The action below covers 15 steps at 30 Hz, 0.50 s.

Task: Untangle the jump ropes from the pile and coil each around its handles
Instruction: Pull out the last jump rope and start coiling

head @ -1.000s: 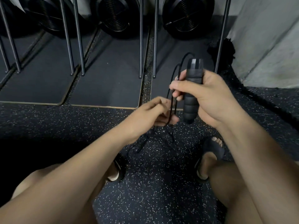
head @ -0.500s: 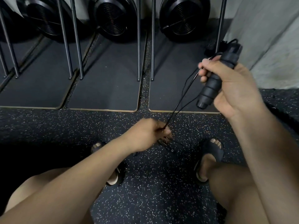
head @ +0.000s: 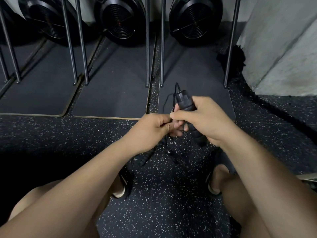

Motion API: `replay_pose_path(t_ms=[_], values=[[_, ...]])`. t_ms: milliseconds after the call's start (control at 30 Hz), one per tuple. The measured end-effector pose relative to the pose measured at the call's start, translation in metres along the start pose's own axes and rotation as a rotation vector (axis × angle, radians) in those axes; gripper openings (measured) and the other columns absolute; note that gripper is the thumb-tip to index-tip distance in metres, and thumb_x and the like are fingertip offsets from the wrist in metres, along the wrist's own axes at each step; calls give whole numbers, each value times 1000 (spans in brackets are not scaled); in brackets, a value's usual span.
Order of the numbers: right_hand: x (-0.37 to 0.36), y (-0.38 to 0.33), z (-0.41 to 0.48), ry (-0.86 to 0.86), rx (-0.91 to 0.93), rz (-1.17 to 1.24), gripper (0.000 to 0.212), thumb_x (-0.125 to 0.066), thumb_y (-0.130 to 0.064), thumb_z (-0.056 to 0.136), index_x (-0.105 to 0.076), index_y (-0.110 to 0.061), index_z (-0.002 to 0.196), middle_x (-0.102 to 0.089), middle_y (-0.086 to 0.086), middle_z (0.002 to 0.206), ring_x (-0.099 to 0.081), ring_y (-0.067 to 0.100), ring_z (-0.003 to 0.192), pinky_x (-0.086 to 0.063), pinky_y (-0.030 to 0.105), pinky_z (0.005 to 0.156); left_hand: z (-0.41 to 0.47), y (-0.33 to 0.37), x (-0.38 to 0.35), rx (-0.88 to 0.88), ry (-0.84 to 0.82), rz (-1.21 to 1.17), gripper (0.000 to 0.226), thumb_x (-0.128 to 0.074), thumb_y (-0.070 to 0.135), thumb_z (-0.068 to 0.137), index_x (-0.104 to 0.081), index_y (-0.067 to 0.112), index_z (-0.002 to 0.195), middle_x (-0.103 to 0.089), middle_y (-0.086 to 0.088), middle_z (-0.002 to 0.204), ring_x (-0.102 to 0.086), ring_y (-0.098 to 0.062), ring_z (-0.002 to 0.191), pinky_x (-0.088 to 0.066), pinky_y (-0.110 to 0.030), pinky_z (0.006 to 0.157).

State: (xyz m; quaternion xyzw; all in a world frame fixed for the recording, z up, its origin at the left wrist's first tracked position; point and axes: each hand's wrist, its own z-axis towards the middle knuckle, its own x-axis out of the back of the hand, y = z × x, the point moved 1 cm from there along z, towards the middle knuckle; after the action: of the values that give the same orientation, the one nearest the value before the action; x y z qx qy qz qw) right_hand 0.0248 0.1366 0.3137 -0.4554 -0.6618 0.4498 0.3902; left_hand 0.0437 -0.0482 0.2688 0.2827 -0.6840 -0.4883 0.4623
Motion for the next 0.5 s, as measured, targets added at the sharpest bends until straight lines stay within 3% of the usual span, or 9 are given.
replay_pose_path(t_ms=[133,267,400,500], values=[[-2,-5,0,70,32,-31,11,-76,-5,90,-67,2,91,-69,11,67,-57,21,58,-47,28,54,-1,-6,5,49,17,58,12,-71,10,102,-80,18,101,-82,12,97,-78,-5,98,-59,-31,100],[13,-14,1,111,90,115,12,-78,-8,92,-67,-11,89,-68,11,70,-58,23,63,-46,34,59,-1,-15,14,84,-39,302,8,-78,23,98,-83,28,103,-80,20,92,-74,3,91,-54,-14,87],[25,-27,0,124,151,360,16,-77,-8,93,-63,-14,91,-67,9,75,-55,24,68,-29,36,60,1,-29,8,100,-100,364,5,-79,27,97,-83,28,100,-80,19,92,-72,7,89,-56,-19,86],[36,-34,2,187,204,524,15,-73,-4,96,-60,-12,95,-67,7,83,-62,17,68,-46,27,56,3,-34,0,141,-167,423,7,-78,32,98,-83,29,101,-79,20,90,-69,11,83,-49,-14,76]])
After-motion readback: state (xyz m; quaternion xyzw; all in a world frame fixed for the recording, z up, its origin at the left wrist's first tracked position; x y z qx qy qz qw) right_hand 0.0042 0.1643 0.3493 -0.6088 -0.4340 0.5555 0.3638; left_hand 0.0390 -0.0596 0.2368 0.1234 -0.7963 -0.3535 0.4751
